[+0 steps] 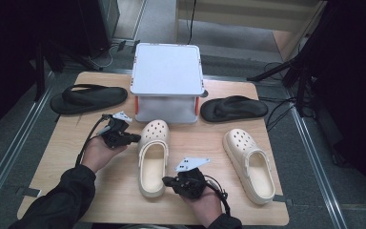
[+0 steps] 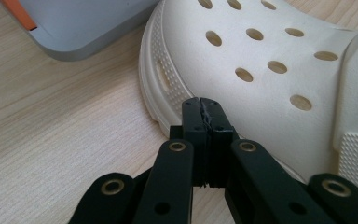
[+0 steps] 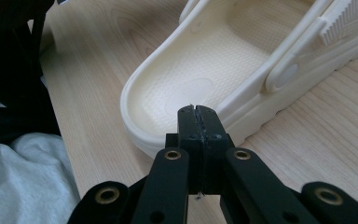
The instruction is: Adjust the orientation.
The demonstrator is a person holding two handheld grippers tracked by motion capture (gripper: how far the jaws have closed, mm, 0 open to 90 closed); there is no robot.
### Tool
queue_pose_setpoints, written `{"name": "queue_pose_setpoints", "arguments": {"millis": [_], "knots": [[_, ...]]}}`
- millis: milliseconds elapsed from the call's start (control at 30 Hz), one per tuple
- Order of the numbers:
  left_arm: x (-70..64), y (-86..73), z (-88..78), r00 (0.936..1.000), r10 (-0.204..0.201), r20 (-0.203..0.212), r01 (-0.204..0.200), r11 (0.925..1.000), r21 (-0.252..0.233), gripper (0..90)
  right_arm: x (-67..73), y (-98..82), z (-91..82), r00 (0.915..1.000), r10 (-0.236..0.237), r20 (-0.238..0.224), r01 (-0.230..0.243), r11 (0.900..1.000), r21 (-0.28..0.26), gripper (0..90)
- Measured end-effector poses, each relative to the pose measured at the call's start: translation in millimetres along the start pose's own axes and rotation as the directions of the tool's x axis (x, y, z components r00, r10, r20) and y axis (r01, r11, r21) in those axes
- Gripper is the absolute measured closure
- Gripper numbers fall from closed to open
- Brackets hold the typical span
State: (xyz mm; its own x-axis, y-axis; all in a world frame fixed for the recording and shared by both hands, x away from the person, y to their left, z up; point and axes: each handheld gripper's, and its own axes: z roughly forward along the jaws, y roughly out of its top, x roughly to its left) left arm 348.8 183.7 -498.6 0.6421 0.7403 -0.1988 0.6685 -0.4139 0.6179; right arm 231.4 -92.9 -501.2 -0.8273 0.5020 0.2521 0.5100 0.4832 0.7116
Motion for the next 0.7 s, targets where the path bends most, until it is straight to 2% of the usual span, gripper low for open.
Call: {"name": "queue_pose_setpoints", "arguments": {"millis": [233, 367, 467, 700], "knots": [[1.3, -0.3, -1.5, 1.0000, -0.006, 0.006, 0.006, 1.0000, -0.008, 87.2, -2.4, 1.3, -1.6, 0.9999, 0.000, 0.014, 0.000, 1.000, -0.002, 90.0], [-1.5, 0.3, -11.7, 0.9991, -0.007, 0.043, 0.008, 0.9995, -0.029, 78.1, -9.9, 5.6, -15.3, 0.9984, 0.003, 0.057, -0.002, 1.000, -0.024, 87.0], [-4.7, 1.7, -19.3, 0.9989, 0.008, 0.047, -0.007, 0.9998, -0.018, 67.6, -17.9, 5.5, -28.0, 0.9950, 0.026, 0.096, -0.023, 0.999, -0.032, 82.0], [-3.8, 0.1, -25.2, 0.9978, -0.007, 0.065, 0.009, 0.9996, -0.029, 48.6, -36.2, 2.4, -49.4, 0.9831, 0.047, 0.177, -0.041, 0.998, -0.038, 71.4]]}}
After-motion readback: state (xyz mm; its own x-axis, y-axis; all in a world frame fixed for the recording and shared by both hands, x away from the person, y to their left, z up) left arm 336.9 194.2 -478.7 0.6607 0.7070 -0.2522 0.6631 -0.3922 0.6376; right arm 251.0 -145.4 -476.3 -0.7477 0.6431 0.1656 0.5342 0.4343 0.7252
